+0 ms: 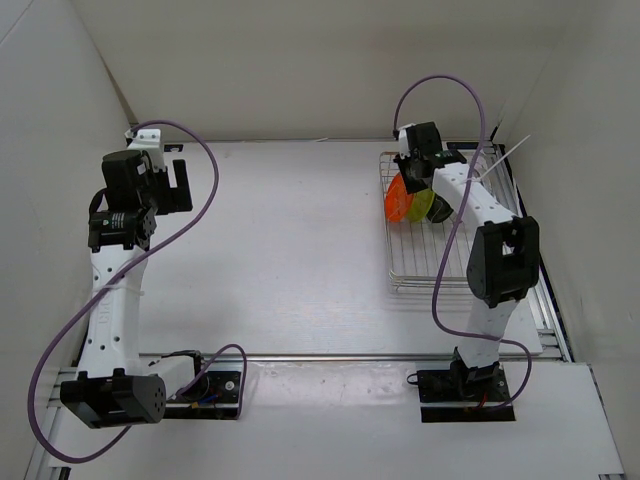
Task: Unload the plates from the dish rack
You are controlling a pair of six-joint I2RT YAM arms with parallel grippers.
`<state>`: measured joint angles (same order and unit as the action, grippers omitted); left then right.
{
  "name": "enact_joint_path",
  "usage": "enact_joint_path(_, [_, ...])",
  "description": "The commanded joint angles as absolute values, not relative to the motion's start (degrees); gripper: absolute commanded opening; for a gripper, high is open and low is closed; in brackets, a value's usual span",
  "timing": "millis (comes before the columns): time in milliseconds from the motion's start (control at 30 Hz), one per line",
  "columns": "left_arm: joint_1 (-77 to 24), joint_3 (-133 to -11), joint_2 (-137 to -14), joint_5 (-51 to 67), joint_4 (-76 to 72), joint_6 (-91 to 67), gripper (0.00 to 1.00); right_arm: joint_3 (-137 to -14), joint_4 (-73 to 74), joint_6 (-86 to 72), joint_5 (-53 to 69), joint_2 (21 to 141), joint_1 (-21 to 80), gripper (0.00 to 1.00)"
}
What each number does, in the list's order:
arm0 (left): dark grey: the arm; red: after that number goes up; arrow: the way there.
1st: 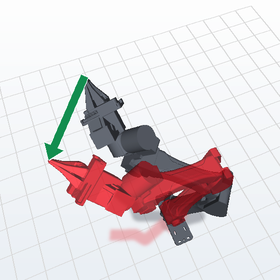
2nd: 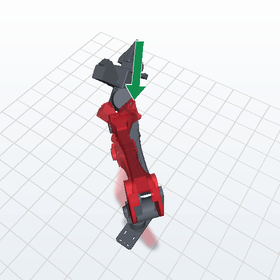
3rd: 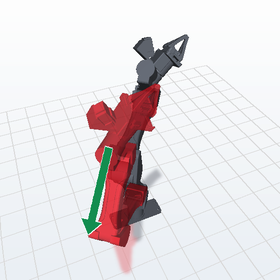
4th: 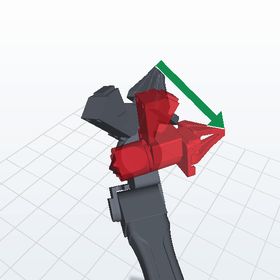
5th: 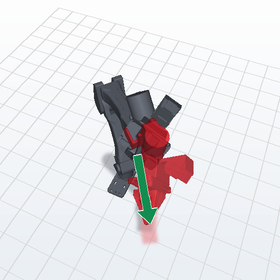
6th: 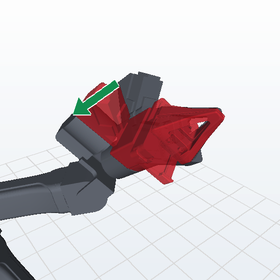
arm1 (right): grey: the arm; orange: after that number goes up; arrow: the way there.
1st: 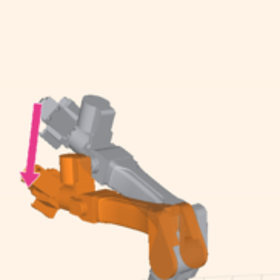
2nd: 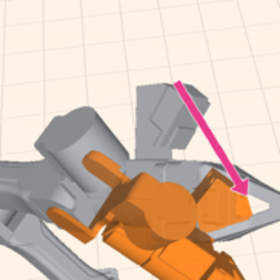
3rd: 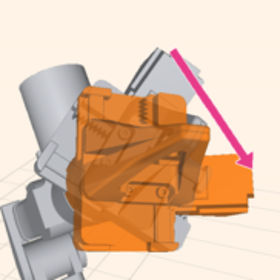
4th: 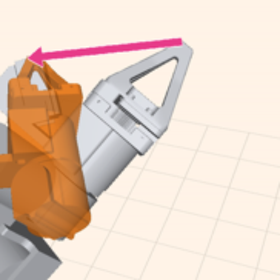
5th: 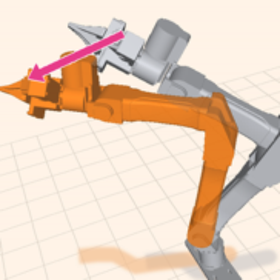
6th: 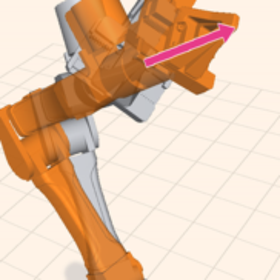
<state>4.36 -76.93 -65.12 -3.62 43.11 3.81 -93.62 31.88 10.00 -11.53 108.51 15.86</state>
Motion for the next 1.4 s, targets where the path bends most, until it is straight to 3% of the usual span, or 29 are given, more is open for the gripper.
enact_joint_path(0, [4.22,-76.99,-62.75,-2.72,42.54,3.6,1.0,-96.33,29.53,10.55,-15.2,109.42,17.04,0.23])
enact_joint_path(67, [4.22,-76.46,-62.75,-2.72,42.54,3.6,1.0,-96.86,29.53,10.55,-15.73,109.42,17.05,0.21])
enact_joint_path(300, [4.22,-75.94,-62.23,-2.72,42.01,3.6,1.0,-96.86,30.15,9.32,-18.81,109.42,17.58,0.0])
enact_joint_path(700, [4.22,-77.16,-63.28,-2.2,42.62,3.6,1.0,-106.68,38.29,2.37,-28.56,109.51,18.63,0.0])
enact_joint_path(833, [4.22,-81.63,-67.13,0.25,43.15,4.13,1.0,-115.99,43.68,2.45,-30.67,110.21,18.63,0.0])
enact_joint_path(1000, [0.8,-90.6,-75.31,6.48,44.99,4.13,1.0,-117.07,44.29,2.46,-29.97,103.03,18.63,0.0])
enact_joint_path(1167, [-3.51,-99.74,-85.77,20.01,45.62,3.6,1.0,-114.62,44.91,1.94,-23.4,95.47,18.63,0.0])
enact_joint_path(1200, [-4.04,-99.76,-87.0,28.04,44.66,3.6,1.0,-113.83,44.91,1.93,-20.86,94.49,18.11,0.0])
enact_joint_path(1367, [-11.76,-104.22,-97.52,40.77,41.13,-0.35,1.0,-108.91,45.53,2.55,4.44,89.05,16.0,0.0])
